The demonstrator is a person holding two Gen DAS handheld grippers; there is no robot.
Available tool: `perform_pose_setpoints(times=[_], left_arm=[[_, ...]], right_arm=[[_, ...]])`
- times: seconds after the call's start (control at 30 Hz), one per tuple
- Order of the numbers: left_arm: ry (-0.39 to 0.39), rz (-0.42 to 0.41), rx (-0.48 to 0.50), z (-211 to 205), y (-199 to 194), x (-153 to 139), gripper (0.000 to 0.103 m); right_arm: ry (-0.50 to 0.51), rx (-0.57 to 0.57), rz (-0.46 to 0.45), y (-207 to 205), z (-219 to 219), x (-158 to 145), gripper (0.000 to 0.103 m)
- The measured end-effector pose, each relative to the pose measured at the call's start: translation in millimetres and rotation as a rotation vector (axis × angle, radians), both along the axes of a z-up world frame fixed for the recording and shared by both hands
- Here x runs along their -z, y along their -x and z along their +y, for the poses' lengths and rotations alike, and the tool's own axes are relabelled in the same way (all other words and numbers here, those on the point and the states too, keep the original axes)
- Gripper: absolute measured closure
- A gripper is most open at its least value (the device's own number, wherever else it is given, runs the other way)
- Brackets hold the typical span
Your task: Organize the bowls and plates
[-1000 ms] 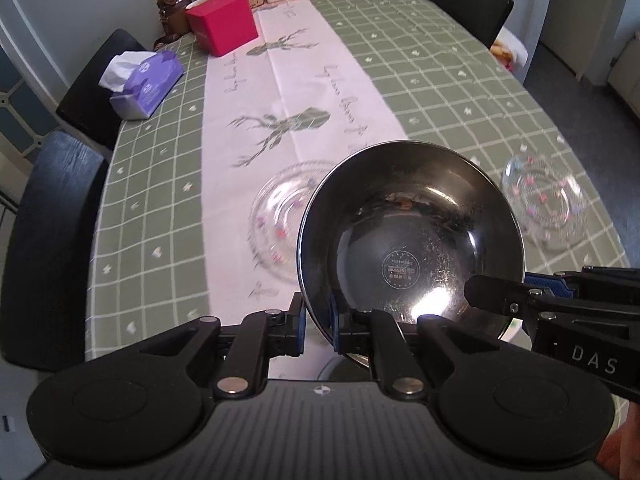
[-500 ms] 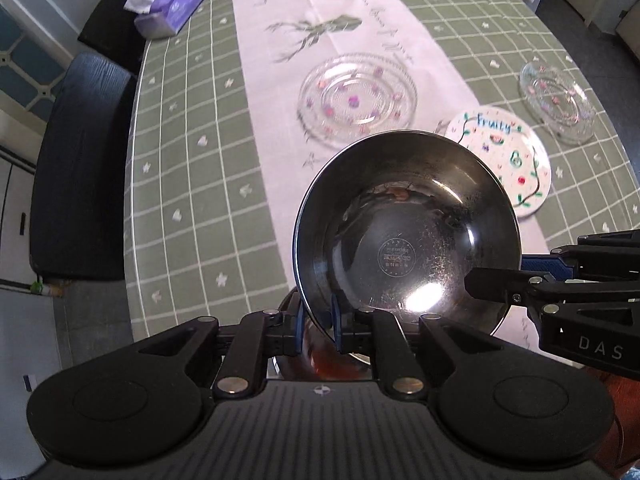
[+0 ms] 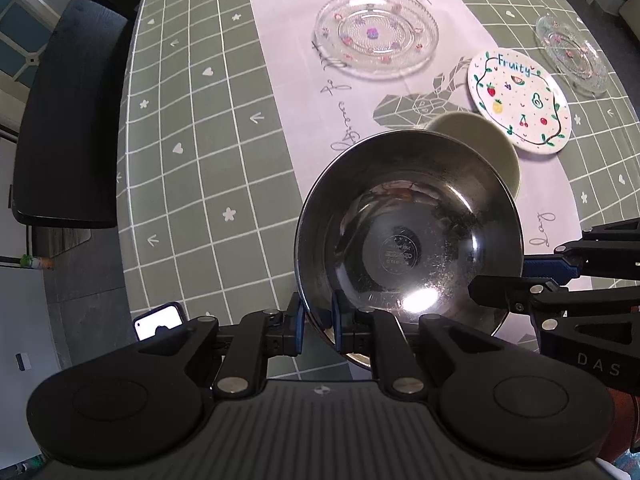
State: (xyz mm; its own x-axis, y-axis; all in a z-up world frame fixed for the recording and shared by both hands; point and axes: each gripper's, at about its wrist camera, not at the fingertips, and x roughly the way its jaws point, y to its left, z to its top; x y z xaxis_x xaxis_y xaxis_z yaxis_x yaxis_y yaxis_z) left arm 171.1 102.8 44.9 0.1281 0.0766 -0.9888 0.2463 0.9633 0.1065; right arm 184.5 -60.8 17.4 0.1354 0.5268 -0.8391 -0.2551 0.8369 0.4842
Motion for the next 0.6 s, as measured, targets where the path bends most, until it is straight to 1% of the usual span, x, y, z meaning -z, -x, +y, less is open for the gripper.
perform_pose_setpoints(times=[0.13, 0.5, 0.6], left_arm=[[-0.01, 0.003, 0.018, 0.9, -1.1, 6.3, 0.087], [0.003, 0.054, 0.008, 8.3, -1.0, 21.1, 0.086], [0.0, 0.065, 0.011, 9.4, -2.8, 24.6, 0.085]], right_arm=[[0.009, -0.007, 0.021, -0.4, 4.6, 4.6, 0.083], [0.038, -0.033, 0.048, -5.6, 15.7, 15.6, 0.082], [0.04, -0.034, 0.046, -7.6, 18.0, 16.3, 0.079]])
